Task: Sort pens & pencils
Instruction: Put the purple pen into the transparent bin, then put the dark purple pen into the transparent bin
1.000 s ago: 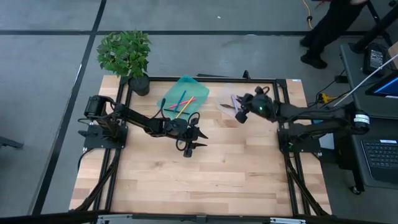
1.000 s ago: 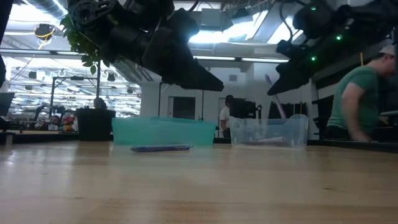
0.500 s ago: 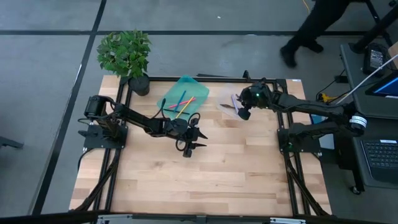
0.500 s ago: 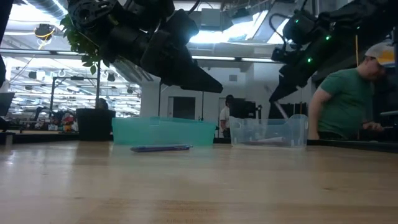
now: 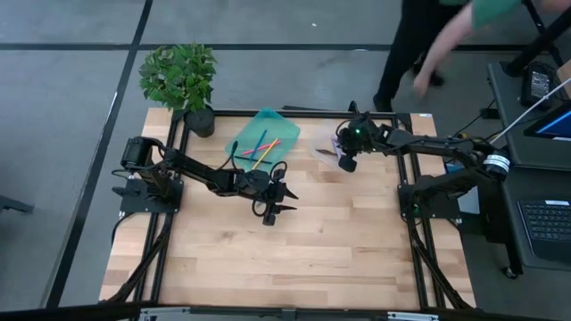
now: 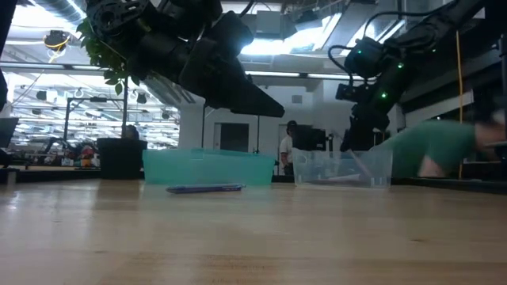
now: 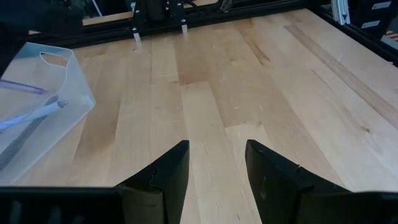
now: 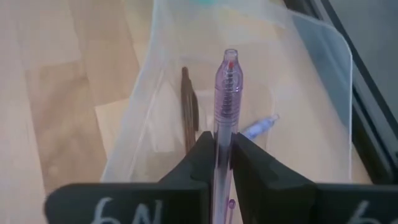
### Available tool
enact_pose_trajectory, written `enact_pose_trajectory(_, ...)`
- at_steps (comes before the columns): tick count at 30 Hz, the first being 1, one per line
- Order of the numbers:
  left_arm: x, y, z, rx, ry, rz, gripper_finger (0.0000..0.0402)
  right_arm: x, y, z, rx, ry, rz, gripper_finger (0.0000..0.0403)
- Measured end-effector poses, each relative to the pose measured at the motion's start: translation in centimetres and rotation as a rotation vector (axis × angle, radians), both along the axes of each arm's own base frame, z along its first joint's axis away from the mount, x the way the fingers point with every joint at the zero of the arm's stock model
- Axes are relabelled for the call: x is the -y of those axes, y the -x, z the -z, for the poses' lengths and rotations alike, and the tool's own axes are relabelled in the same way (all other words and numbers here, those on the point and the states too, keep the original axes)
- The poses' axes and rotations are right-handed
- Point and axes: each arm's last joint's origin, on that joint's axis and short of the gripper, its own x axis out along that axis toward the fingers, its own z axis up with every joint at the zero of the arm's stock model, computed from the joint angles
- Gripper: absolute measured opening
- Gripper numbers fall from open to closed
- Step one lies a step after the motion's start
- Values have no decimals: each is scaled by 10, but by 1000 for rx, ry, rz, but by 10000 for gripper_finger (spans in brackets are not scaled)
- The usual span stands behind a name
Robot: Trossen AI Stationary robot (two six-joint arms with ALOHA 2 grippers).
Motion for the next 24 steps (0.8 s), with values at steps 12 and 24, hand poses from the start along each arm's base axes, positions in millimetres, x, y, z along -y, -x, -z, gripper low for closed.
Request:
enact_pose_trajectory(12, 1, 0, 0, -8, 29, -11, 151, 6, -10, 8, -42, -29, -19, 95)
enact_pose_trajectory(24, 0, 1, 2, -23, 1, -75, 151, 7, -11, 7, -4, -46, 56, 208)
